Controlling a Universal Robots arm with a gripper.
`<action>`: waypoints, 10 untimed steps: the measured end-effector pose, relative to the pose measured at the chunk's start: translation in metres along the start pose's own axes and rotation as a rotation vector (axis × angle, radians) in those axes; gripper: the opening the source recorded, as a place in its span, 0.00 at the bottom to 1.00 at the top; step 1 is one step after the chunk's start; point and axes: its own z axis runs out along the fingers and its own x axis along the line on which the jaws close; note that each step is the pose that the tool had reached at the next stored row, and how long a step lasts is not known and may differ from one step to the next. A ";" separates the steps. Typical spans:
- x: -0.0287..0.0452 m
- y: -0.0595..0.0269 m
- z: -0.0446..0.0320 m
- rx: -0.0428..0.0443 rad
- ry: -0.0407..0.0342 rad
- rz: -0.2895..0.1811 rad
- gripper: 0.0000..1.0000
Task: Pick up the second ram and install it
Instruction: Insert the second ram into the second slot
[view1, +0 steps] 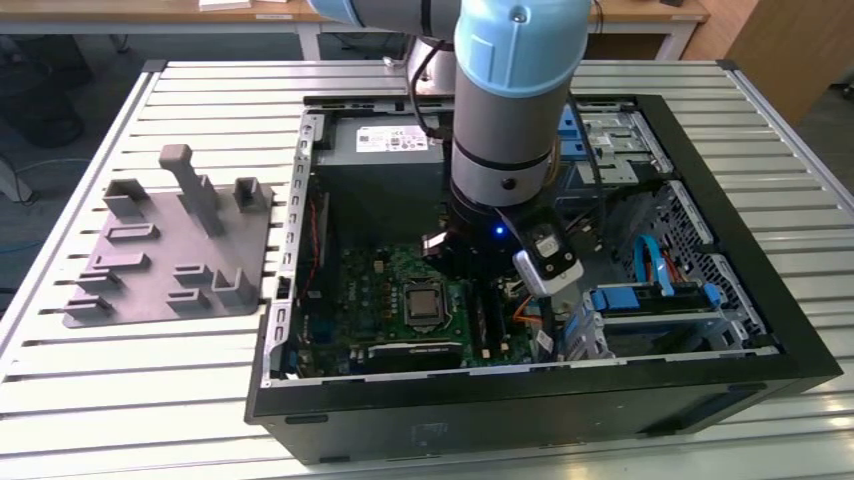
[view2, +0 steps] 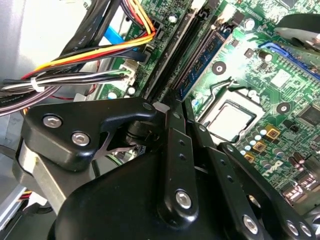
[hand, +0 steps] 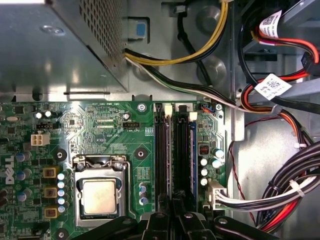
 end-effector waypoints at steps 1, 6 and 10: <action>0.0001 0.0000 0.0006 0.0001 0.0002 0.000 0.14; -0.0001 0.0000 0.0014 0.0002 0.0003 -0.001 0.14; -0.0002 0.0000 0.0012 -0.0005 0.0001 -0.003 0.14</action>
